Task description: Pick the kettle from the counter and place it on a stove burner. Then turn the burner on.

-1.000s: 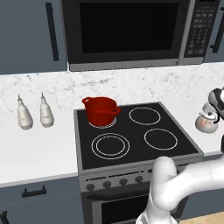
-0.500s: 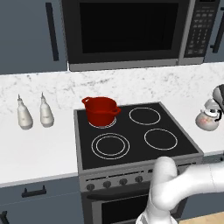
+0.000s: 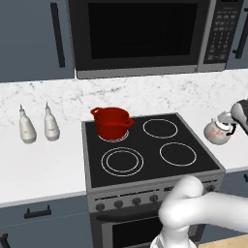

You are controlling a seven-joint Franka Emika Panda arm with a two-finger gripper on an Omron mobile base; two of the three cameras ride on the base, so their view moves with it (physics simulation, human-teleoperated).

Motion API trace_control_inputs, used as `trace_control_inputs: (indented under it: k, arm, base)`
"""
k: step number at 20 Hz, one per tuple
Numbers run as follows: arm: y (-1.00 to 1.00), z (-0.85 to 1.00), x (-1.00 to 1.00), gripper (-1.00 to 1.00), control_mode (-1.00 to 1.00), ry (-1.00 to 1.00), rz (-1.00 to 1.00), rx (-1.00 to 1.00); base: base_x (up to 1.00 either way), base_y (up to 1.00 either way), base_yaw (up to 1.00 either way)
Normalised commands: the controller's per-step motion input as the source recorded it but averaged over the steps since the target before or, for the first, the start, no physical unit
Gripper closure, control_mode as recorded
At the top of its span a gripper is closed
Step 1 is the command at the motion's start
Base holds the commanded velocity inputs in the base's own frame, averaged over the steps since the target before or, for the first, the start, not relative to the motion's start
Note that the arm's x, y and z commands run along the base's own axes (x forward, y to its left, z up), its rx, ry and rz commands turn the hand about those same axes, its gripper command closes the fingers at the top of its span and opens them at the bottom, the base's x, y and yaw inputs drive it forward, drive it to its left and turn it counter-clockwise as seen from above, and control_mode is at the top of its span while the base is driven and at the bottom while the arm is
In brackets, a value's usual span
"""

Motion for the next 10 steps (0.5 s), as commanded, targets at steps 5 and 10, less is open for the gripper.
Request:
trace_control_inputs:
  k: [5,10]
  arm:
    - [1.00,0.18,0.02,1.00,-1.00,0.04,-0.01,-0.06]
    - [0.98,0.25,0.42,1.00,-1.00,0.48,0.00,-0.03]
  base:
    - [0.00,0.00,0.00]
    - [0.00,0.00,0.00]
